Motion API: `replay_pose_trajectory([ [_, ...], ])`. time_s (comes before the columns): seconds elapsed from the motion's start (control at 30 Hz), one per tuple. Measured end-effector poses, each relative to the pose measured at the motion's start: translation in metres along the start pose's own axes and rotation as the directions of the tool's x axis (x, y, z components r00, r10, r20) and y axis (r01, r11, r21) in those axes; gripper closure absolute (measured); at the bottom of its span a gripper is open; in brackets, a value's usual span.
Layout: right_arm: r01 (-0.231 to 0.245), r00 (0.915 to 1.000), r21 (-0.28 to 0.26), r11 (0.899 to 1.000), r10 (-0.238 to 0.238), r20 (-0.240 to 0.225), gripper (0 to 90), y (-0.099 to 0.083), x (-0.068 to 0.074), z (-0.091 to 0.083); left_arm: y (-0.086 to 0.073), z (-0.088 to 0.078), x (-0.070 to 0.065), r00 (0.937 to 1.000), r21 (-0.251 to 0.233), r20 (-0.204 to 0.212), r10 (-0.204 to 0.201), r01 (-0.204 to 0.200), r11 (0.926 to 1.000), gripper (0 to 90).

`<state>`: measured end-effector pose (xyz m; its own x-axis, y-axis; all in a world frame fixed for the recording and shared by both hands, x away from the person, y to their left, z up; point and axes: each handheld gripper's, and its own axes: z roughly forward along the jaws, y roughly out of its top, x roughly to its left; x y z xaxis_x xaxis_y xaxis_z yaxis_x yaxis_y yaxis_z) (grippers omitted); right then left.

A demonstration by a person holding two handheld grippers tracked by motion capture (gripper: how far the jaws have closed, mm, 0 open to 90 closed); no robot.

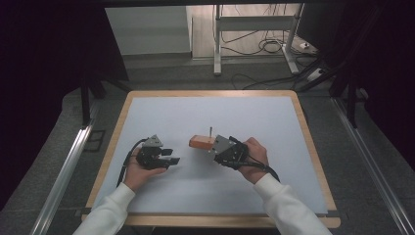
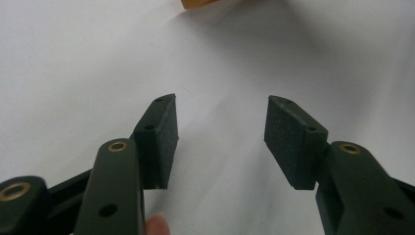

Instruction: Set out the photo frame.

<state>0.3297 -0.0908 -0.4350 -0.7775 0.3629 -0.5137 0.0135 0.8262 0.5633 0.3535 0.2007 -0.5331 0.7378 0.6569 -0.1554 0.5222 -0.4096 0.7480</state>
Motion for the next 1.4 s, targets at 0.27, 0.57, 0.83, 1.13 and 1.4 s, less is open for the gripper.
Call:
replay_pose_trajectory([
  [0.27,0.012,0.9998,0.008,1.000,-0.012,-0.015,67.0,0.010,-0.010,0.004,-0.002,0.000,0.003,0.9999,-0.004,0.006,-0.013,0.013,0.9999,46.0],
  [0.57,0.013,0.9992,-0.024,1.000,-0.014,-0.039,69.7,0.020,-0.014,0.002,-0.004,0.000,0.004,0.9996,-0.006,0.007,-0.027,0.027,0.9996,46.0],
  [0.83,-0.010,0.9935,-0.068,0.998,0.002,-0.114,69.7,0.021,-0.009,-0.016,-0.005,0.001,0.005,0.9997,-0.004,0.000,-0.025,0.025,0.9997,46.0],
  [1.13,-0.004,0.9850,-0.101,0.995,-0.013,-0.172,69.5,0.012,-0.002,-0.037,-0.004,0.003,0.003,0.9998,0.006,0.005,-0.020,0.020,0.9998,46.0],
  [1.4,-0.050,0.9890,-0.083,0.995,0.038,-0.143,68.3,0.009,-0.018,-0.032,-0.005,0.003,0.003,0.9998,0.009,0.007,-0.019,0.019,0.9998,45.8],
])
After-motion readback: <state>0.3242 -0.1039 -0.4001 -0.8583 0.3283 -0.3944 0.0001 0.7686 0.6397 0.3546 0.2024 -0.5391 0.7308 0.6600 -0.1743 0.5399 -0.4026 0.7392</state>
